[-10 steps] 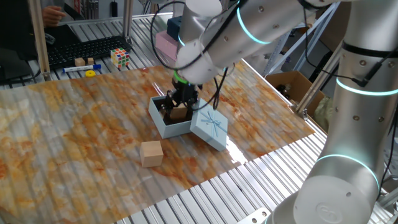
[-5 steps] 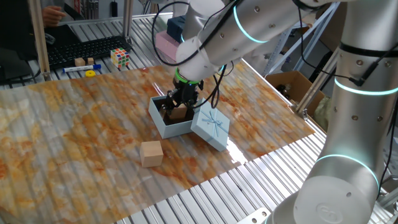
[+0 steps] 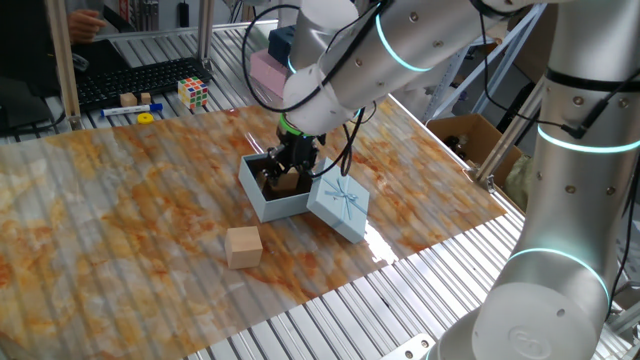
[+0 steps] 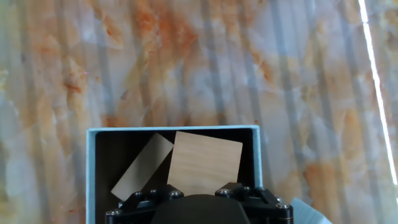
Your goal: Take everything out of the gift box
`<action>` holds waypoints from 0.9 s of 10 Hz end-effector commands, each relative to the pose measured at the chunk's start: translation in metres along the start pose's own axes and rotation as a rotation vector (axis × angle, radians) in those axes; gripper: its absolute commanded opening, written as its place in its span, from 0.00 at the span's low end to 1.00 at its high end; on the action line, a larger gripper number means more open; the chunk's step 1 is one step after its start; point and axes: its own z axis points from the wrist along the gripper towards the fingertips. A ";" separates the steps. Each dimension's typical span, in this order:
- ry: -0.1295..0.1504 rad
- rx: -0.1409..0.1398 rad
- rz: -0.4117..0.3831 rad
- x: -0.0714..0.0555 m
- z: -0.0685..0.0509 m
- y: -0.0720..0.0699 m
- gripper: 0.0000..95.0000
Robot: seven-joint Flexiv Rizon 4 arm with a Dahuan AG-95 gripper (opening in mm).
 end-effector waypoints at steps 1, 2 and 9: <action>0.012 -0.016 0.018 -0.002 -0.006 0.000 0.00; 0.022 -0.021 0.016 -0.003 -0.013 0.000 0.00; 0.088 -0.023 0.015 0.001 -0.068 0.020 0.00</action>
